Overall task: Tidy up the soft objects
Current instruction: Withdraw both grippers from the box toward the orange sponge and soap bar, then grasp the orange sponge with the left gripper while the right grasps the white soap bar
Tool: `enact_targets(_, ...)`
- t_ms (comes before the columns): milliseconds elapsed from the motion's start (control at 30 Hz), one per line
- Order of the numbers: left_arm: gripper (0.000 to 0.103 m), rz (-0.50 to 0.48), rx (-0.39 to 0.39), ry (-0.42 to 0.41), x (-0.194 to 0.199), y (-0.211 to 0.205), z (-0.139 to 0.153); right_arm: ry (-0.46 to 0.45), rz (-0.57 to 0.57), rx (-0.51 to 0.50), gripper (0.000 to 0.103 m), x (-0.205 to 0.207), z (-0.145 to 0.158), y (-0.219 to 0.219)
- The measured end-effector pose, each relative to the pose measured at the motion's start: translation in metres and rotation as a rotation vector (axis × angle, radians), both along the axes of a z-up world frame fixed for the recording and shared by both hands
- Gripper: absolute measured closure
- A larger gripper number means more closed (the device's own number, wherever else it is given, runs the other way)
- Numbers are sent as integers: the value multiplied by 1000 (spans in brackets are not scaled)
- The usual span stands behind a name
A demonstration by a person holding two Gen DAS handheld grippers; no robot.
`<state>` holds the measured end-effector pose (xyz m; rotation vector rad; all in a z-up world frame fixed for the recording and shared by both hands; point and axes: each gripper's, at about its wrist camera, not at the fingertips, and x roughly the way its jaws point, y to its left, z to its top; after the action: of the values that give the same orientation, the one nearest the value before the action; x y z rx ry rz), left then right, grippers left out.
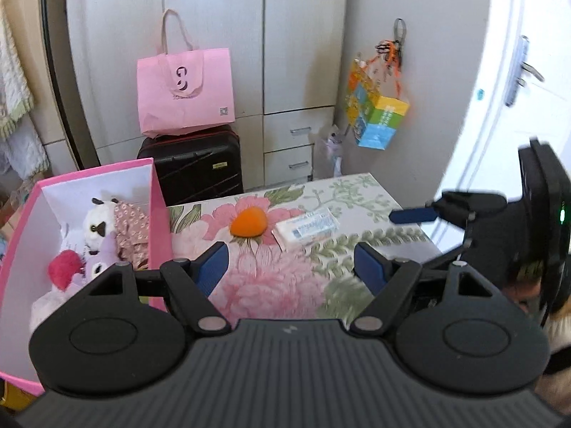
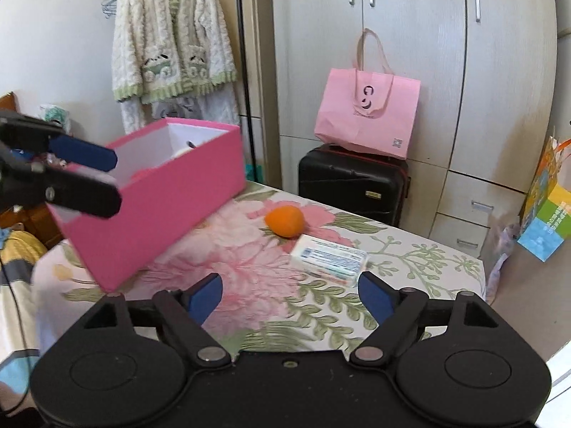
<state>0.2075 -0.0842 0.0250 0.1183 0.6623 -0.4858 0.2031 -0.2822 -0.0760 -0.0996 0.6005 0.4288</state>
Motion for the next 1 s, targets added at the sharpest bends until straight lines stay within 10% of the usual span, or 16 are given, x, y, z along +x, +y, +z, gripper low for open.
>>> enact_targets(1000,28,358,-66,97,149,-43,-117,3,-150,12,6,100,-71,30)
